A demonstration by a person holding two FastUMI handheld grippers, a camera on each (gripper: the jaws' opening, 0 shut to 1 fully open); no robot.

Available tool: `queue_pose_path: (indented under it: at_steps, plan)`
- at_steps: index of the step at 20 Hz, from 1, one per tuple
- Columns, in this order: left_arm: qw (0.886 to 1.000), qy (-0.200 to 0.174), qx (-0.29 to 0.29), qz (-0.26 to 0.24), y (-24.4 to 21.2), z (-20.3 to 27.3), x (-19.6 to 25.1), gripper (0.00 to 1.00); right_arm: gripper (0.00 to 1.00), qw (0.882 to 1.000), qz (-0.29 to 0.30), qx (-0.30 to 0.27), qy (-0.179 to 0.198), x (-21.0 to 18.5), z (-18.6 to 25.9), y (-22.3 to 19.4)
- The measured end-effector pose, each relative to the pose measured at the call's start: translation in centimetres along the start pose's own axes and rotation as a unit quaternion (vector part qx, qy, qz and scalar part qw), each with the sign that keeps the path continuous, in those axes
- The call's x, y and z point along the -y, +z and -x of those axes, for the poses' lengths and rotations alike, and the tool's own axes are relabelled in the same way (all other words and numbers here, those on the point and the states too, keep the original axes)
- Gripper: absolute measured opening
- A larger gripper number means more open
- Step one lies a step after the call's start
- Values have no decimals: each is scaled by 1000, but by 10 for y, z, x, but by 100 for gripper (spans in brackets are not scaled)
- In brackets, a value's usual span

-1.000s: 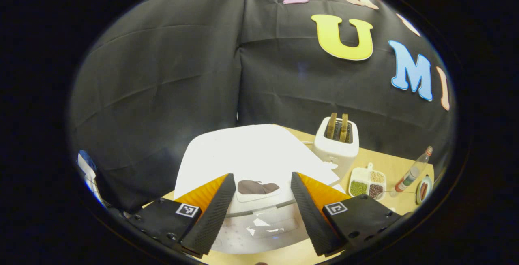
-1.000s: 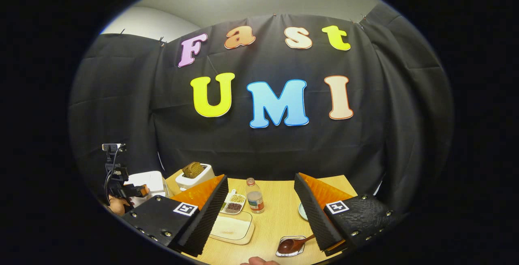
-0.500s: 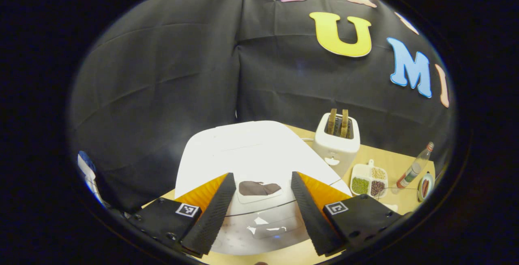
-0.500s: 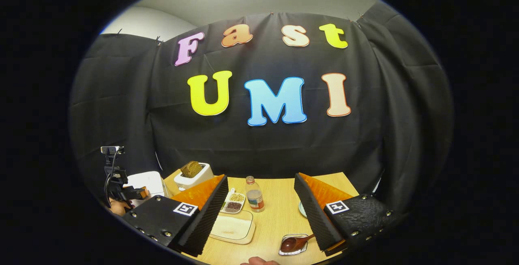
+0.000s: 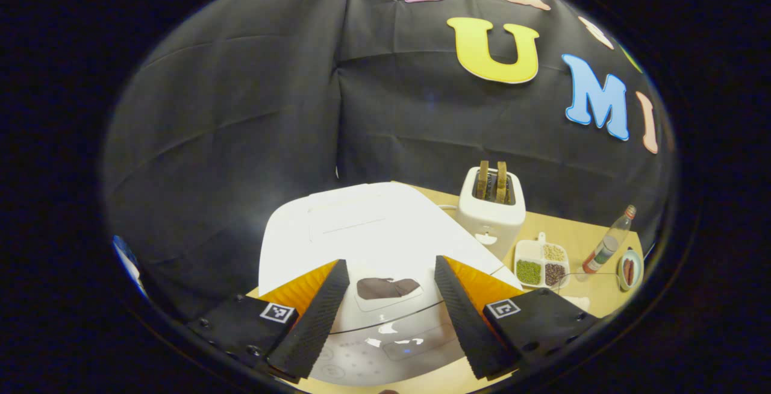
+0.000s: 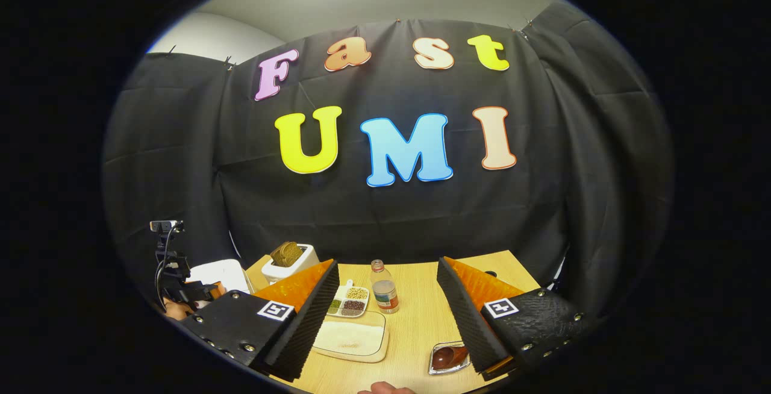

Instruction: Close the left gripper, press the button to open the rice cooker; take a wooden spoon from the chopstick holder with the right hand, scoop a spoonful of rice and pour it into the rice cooker, then put the wooden spoon back into the chopstick holder.

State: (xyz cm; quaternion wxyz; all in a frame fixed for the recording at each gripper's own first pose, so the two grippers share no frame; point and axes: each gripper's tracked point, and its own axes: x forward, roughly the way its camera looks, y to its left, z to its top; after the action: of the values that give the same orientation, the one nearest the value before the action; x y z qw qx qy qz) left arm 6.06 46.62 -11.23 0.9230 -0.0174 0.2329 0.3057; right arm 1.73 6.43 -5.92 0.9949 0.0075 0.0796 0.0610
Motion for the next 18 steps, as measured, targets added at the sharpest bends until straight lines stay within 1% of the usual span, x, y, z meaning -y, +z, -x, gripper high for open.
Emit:
queue_pose_path:
  at_steps: [2, 3, 6, 8, 9, 10, 12, 13, 15, 18]
  plan:
    - [999, -22, 25, 7, 16, 7, 9, 100, 99, 1000, -5, 14, -8, 3, 5, 7]
    - [999, -33, 43, 6, 29, 17, 12, 97, 99, 1000, -6, 22, -13, 6, 7, 12]
    - [993, -76, 89, 7, 72, 59, 47, 96, 99, 999, -3, 39, -27, 17, 13, 23]
    - [987, -110, 120, 5, 97, 93, 77, 96, 99, 998, -2, 47, -38, 26, 16, 31]
    - [982, -127, 136, 2, 111, 109, 91, 96, 99, 998, -3, 51, -40, 16, 22, 26]
    - [978, -142, 153, -3, 124, 127, 105, 96, 99, 998, -3, 53, -42, 20, 23, 29]
    - [967, -173, 187, -9, 153, 162, 135, 95, 99, 997, -2, 58, -44, 26, 25, 37]
    - [961, -186, 203, -11, 167, 181, 152, 96, 99, 997, -1, 63, -43, 30, 27, 43]
    - [951, -205, 230, -21, 186, 215, 177, 94, 99, 996, -2, 70, -47, 36, 30, 57]
    - [946, -224, 235, -21, 189, 247, 206, 96, 99, 995, -5, 80, -50, 46, 36, 72]
